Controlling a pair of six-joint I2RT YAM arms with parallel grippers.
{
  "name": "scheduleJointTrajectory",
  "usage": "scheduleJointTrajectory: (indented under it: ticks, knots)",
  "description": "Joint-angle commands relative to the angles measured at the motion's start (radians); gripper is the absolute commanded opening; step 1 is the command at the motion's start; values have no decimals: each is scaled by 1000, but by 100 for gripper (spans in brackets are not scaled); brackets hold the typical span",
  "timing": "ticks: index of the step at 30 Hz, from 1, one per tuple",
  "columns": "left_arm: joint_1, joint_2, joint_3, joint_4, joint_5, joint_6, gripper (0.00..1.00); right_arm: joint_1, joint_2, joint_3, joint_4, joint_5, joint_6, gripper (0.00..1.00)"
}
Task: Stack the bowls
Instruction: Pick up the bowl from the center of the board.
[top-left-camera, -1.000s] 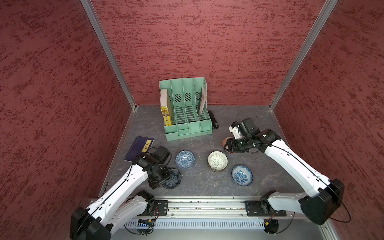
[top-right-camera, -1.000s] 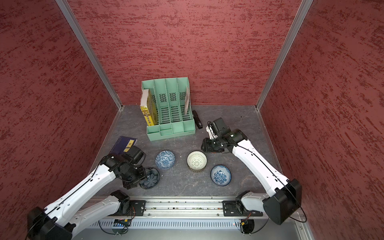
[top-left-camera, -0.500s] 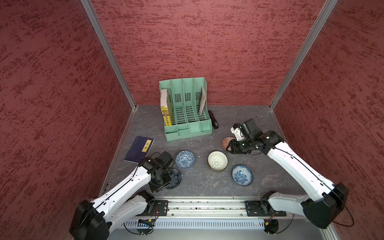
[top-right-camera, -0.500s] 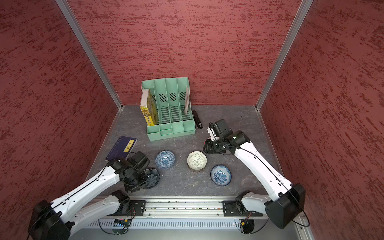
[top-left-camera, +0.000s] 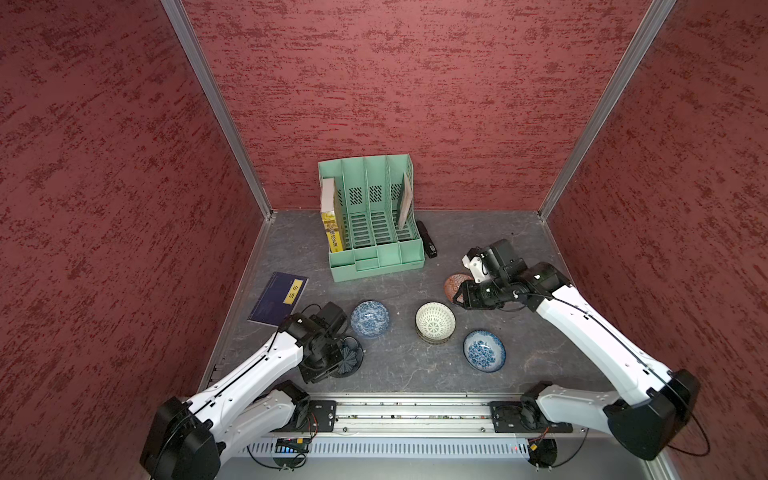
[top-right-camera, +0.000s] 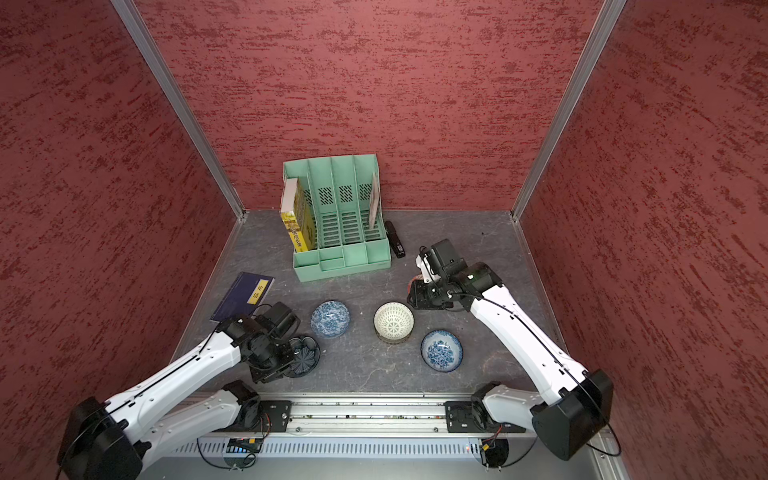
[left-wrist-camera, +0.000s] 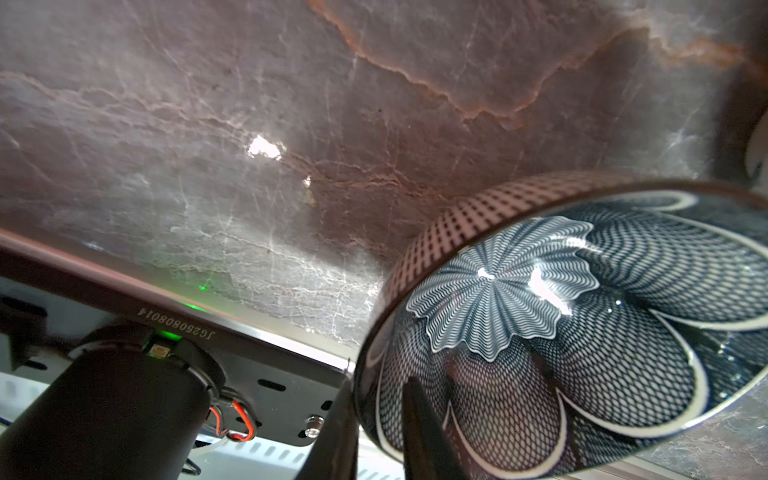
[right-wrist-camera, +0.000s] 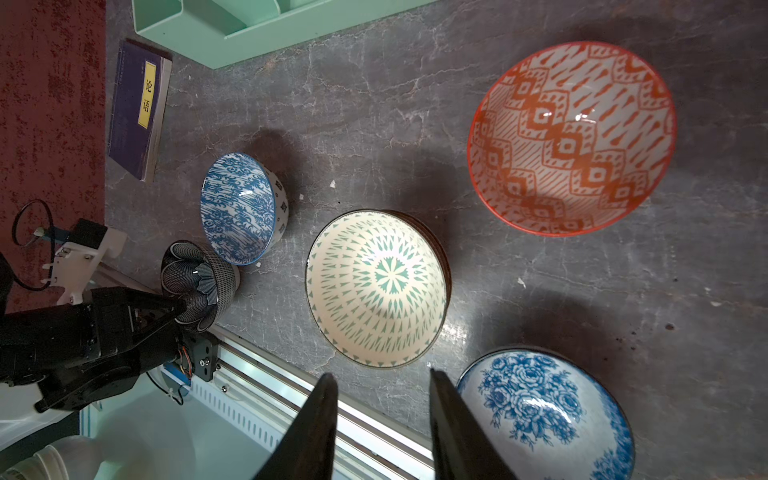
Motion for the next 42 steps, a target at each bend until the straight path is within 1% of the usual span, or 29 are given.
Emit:
scheduleJointTrajectory:
  ticks: [1,3,10,17,21,25,30,32,36,42]
  knots:
    - [4,-5,-12,16,-15,8,21,-1,-11,-12,-10,13,0,39]
    - [4,-6,-12,20,-14,8,18,-1,-11,-14,-11,12,-1,39]
    - [4,-1,-19,23,-12,4,19,-1,-10,-18,-11,10,-2,39]
    - [0,-17,-10,3,7,-2,18,-2,-8,-15,-9,6,-3,38]
    - [-7,-41,-8,-16,11,-13,12,0,-5,-10,-5,7,-8,38]
    - [-8,-39,-8,-16,11,-16,0,-1,5,1,-5,6,-9,38]
    - [-18,-50,6,-35,25,-15,0,-1,7,7,-9,8,-14,38]
    - [-20,-64,22,-50,56,-8,0,-1,8,6,-8,11,-15,38]
    - [-29,-105,77,-112,81,14,0,-1,13,8,-5,4,-14,38]
    - [-34,-147,213,-199,162,97,0,-1,15,32,-8,-20,-15,37]
